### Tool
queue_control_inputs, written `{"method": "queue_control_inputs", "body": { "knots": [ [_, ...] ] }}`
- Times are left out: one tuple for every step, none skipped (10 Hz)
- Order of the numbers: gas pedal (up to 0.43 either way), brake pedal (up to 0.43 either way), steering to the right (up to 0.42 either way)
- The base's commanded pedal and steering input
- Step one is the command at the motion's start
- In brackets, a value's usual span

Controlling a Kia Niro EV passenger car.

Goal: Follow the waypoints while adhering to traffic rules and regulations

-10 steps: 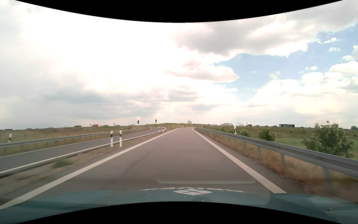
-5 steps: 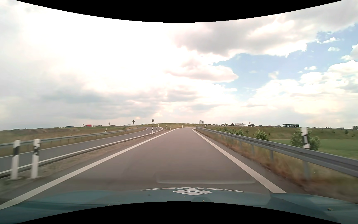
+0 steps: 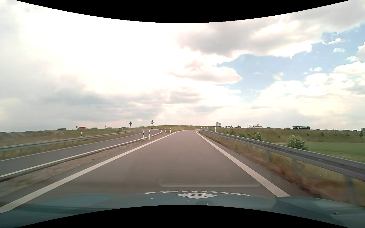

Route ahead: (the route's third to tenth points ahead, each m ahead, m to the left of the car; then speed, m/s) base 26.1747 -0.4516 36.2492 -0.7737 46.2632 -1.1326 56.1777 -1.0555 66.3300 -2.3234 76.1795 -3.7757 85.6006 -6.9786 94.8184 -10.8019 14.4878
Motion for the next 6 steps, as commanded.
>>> {"method": "queue_control_inputs", "body": {
  "knots": [
    [0.197,0.000,-0.007],
    [0.197,0.000,-0.006],
    [0.197,0.000,-0.006],
    [0.197,0.000,-0.005],
    [0.197,0.000,-0.005],
    [0.197,0.000,-0.005]
  ]
}}
